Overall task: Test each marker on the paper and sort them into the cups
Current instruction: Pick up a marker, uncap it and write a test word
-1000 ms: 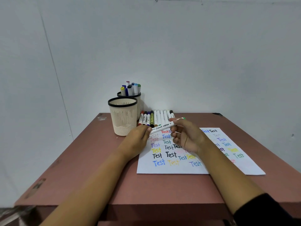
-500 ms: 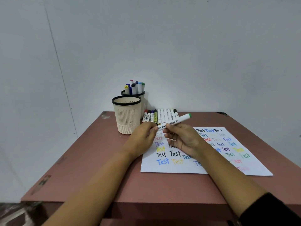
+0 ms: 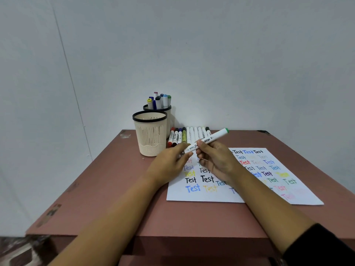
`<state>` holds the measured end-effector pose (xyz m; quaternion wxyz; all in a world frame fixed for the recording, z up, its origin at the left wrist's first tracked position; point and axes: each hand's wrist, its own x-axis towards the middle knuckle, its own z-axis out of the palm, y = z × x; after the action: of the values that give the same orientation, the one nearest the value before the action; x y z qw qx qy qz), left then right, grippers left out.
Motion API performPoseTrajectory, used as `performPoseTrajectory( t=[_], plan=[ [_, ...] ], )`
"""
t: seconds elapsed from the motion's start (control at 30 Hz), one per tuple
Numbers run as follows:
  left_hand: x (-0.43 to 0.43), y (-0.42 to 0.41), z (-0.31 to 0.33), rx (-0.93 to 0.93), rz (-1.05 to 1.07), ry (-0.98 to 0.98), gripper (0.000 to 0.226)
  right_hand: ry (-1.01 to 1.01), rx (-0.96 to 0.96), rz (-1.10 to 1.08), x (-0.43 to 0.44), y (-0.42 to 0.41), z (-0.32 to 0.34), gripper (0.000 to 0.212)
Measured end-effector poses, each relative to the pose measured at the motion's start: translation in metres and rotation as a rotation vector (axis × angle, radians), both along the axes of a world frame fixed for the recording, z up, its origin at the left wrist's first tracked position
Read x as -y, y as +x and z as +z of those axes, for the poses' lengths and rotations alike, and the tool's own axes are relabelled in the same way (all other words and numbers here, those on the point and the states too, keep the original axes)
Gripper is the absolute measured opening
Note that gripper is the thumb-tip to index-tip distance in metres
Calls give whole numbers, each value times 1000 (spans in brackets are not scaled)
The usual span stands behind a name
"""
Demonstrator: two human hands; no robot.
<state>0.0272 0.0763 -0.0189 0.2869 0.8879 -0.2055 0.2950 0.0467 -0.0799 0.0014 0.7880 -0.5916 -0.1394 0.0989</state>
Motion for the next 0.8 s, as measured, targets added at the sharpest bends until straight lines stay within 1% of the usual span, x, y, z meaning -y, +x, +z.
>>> performPoseTrajectory(
  t=[0.1,0.17,0.27,0.33,0.4,0.43,0.5,0.57,0.63,0.7,0.8],
  plan=[
    [-2,1,0,4,88,-14,33,4,12,-7,0,-1,2,14],
    [-2,0,1,-50,94,-61,34,24,-4,-42,-1,-1,2,13],
    [-6,3,0,-164,58,-161,34,158,-65,-114,2,0,4,8],
    [-10,7,0,-219,82,-303,25,275,-117,-136,6,2,7,9],
    [-13,9,3,-317,107,-522,12,304,-131,-139,7,1,9,8],
    [-14,9,4,-365,108,-619,11,284,-120,-142,6,1,10,9],
    [-14,7,7,-423,113,-725,20,200,-78,-153,2,0,11,15],
    [-14,6,9,-450,102,-762,26,89,-31,-172,-3,-1,14,21],
    [-13,5,10,-466,91,-780,27,-25,25,-188,-10,0,15,22],
    [-14,6,10,-467,92,-797,28,-134,74,-204,-18,2,13,18],
    [-15,7,9,-467,97,-821,27,-224,97,-260,-30,5,3,11]
  ],
)
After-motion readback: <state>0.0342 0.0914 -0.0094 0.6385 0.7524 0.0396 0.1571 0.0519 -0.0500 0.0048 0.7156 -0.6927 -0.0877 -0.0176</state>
